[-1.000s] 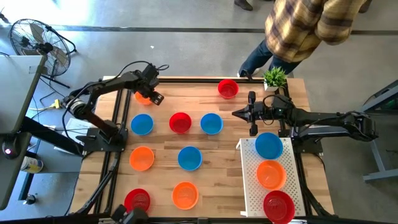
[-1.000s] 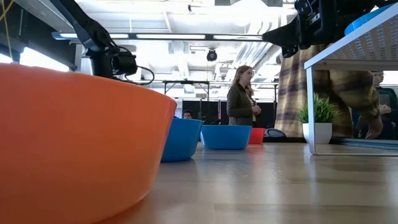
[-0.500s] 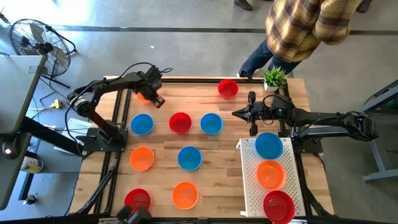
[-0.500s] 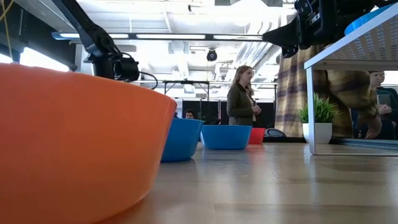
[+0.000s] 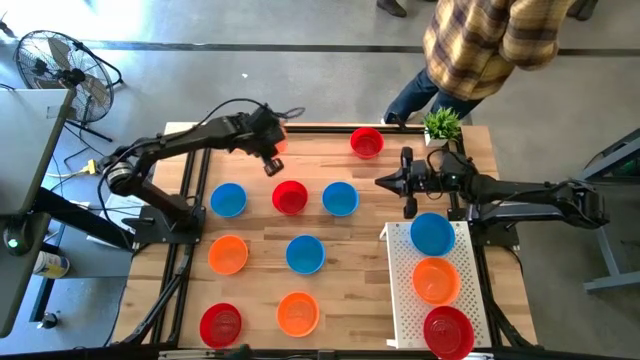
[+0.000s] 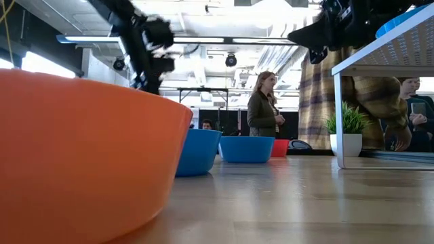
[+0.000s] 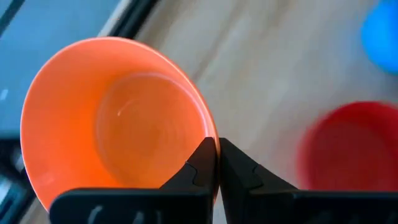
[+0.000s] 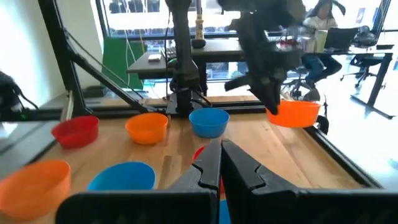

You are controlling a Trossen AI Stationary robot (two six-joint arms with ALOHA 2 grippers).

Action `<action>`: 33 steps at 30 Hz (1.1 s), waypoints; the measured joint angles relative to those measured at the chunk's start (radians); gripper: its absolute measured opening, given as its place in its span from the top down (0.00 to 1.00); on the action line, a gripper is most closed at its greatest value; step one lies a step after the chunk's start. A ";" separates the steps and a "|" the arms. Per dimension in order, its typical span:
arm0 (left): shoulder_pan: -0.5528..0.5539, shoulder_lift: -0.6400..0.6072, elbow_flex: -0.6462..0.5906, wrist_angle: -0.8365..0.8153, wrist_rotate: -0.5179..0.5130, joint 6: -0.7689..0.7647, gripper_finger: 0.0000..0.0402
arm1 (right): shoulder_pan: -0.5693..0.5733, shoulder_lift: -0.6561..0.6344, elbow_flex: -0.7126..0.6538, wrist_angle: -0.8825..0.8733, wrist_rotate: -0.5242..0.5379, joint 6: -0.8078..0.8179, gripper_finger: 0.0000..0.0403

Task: Pick & Place Mini bowls
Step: Stack the orange bowl on top of the other orange bowl on the shelf

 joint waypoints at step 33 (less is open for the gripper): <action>-0.557 0.275 0.344 0.119 -0.345 0.602 1.00 | -0.168 0.525 0.926 -1.162 0.053 0.447 0.71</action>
